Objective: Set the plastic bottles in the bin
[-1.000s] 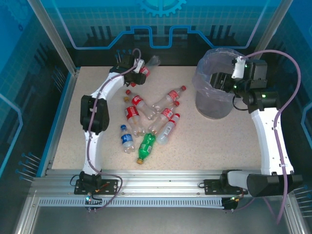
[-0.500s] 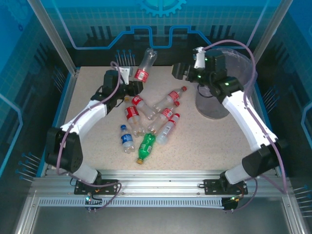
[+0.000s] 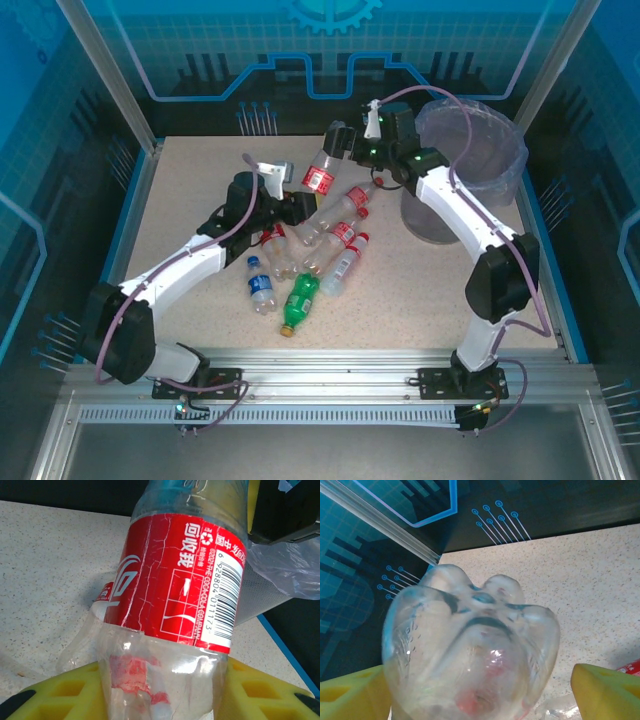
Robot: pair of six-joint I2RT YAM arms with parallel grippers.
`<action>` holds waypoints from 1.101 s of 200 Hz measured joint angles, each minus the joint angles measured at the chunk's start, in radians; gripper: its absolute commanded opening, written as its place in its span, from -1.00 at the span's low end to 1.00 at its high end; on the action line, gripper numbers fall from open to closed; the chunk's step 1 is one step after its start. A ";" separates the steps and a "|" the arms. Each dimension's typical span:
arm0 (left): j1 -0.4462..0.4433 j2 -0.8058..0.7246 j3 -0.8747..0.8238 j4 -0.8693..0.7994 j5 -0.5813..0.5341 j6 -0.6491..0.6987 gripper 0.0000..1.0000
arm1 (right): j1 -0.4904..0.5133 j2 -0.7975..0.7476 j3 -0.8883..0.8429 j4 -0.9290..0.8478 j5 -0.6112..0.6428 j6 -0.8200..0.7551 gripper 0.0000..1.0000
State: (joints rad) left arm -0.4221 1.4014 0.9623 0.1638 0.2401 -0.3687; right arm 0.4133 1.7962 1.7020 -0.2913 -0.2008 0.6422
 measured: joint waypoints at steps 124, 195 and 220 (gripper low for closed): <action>-0.002 0.022 0.042 -0.019 0.013 -0.031 0.98 | -0.007 0.003 0.032 0.054 -0.027 0.019 0.09; -0.002 -0.036 0.090 -0.054 0.159 -0.045 0.98 | -0.042 -0.156 0.119 0.027 0.152 -0.258 0.10; -0.002 -0.029 0.100 -0.052 0.207 -0.051 0.98 | -0.070 -0.269 0.127 0.024 0.302 -0.392 0.09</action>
State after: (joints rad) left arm -0.4240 1.3724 1.0618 0.1116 0.4473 -0.4202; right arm 0.3431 1.5269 1.8290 -0.2676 0.1009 0.2501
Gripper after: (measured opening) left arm 0.991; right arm 0.549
